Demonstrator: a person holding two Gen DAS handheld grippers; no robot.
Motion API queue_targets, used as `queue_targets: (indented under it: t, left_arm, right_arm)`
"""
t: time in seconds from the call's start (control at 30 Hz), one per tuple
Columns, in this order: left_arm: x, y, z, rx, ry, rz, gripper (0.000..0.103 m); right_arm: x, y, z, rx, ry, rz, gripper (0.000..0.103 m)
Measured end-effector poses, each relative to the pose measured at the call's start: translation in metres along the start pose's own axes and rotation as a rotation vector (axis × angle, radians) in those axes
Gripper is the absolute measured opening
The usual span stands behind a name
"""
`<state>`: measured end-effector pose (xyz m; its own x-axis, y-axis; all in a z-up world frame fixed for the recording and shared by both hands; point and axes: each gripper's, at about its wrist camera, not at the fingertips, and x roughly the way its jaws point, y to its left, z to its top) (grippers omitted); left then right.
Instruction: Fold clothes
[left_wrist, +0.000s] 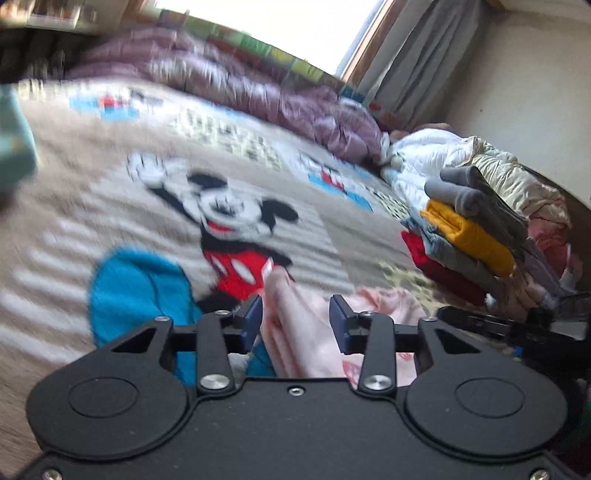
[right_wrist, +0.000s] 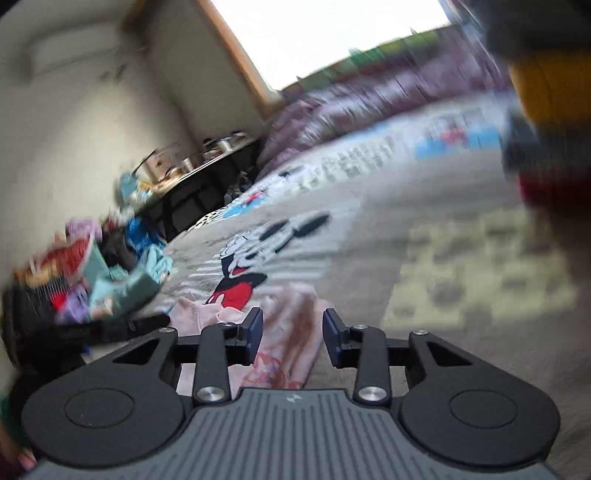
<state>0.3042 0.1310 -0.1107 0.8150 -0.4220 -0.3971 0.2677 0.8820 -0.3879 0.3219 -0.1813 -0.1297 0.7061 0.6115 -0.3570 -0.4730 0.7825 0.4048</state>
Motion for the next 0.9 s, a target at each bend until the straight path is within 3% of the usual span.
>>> queue_targets:
  t: [0.07,0.23,0.33,0.37,0.5,0.57,0.7,0.8,0.9]
  left_arm:
    - [-0.007,-0.005,0.001,0.037,-0.026,-0.053,0.038]
    - [0.015,-0.009,-0.005,0.05,0.045,-0.041,0.038]
    - [0.041,-0.011,-0.016,0.057,0.162,-0.001,0.039]
    - [0.044,-0.013,-0.018,0.071,0.163,0.011,0.039]
    - [0.04,-0.011,-0.017,0.067,0.144,-0.008,0.042]
    - [0.028,-0.011,-0.012,0.068,0.089,-0.003,0.042]
    - [0.016,-0.011,-0.007,0.059,0.016,-0.019,0.042]
    - [0.031,-0.014,-0.009,0.074,0.066,0.017,0.042]
    - [0.049,-0.02,-0.015,0.113,0.136,0.066,0.044]
  right_arm:
    - [-0.002,0.02,0.002,-0.132,-0.013,0.023,0.037]
    - [0.011,0.052,-0.003,-0.365,0.014,0.005,0.036]
    - [0.029,0.045,-0.01,-0.328,0.118,-0.034,0.037]
    - [0.035,0.039,-0.014,-0.298,0.165,-0.042,0.038]
    - [0.029,0.027,-0.01,-0.204,0.157,-0.048,0.037]
    - [0.025,0.027,-0.01,-0.2,0.134,-0.05,0.037]
    - [0.021,0.042,-0.004,-0.311,0.057,-0.04,0.037]
    - [0.028,0.048,0.002,-0.358,0.038,-0.024,0.037]
    - [0.05,0.028,0.002,-0.266,0.113,-0.075,0.038]
